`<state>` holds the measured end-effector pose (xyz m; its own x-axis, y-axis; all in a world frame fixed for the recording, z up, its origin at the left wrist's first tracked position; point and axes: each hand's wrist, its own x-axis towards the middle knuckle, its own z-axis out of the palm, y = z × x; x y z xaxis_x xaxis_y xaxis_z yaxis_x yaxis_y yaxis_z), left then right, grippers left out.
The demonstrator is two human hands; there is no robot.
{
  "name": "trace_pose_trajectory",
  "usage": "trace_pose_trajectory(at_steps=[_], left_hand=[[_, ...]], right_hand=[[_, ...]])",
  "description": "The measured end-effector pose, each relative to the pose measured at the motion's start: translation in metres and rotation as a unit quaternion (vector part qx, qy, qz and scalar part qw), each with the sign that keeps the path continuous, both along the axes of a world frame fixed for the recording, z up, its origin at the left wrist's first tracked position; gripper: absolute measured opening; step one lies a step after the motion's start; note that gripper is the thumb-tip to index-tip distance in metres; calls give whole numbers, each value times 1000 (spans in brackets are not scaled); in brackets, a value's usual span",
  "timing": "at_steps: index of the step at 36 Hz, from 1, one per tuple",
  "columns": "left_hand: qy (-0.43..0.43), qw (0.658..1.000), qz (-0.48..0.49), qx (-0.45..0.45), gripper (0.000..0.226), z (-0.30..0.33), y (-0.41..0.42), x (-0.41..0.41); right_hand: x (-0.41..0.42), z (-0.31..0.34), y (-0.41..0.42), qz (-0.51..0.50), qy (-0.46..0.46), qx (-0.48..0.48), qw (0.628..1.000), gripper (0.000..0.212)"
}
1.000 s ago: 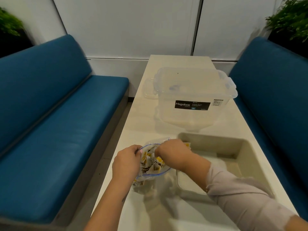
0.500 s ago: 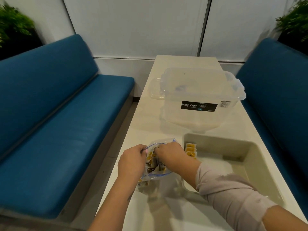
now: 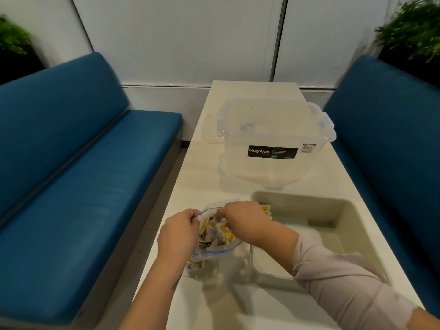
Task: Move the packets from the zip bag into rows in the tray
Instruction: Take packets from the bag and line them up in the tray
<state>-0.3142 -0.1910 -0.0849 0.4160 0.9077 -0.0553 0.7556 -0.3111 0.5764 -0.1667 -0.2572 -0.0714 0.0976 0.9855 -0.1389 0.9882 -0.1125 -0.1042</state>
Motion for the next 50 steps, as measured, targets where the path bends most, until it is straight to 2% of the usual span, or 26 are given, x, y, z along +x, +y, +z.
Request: trace_pose_trajectory(at_steps=[5, 9, 12, 16, 21, 29, 36, 38, 43, 50], left_hand=[[4, 1000, 1, 3, 23, -3, 1, 0], [-4, 1000, 5, -1, 22, -5, 3, 0], [-4, 1000, 8, -1, 23, -6, 2, 1], [0, 1000, 9, 0, 23, -7, 3, 2], [2, 1000, 12, -5, 23, -6, 3, 2], [6, 1000, 9, 0, 25, -7, 4, 3], [7, 1000, 6, 0, 26, -5, 3, 4], [8, 1000, 5, 0, 26, -5, 3, 4], [12, 1000, 5, 4, 26, -5, 3, 4], [10, 1000, 7, -4, 25, -5, 3, 5]], right_hand=[[12, 14, -5, -62, 116, 1, 991, 25], [30, 33, -18, -140, 223, 57, 963, 2], [48, 41, -28, -187, 282, 94, 936, 16], [65, 47, -46, -212, 313, 92, 921, 16], [85, 40, -65, -242, 293, 89, 920, 12], [113, 9, -73, -319, 192, 77, 925, 19], [115, -19, -63, -345, 86, 37, 934, 7], [115, -26, -60, -351, 77, 33, 933, 3], [112, -37, -55, -370, 95, 37, 923, 9], [104, -49, -54, -367, 61, 63, 926, 15]])
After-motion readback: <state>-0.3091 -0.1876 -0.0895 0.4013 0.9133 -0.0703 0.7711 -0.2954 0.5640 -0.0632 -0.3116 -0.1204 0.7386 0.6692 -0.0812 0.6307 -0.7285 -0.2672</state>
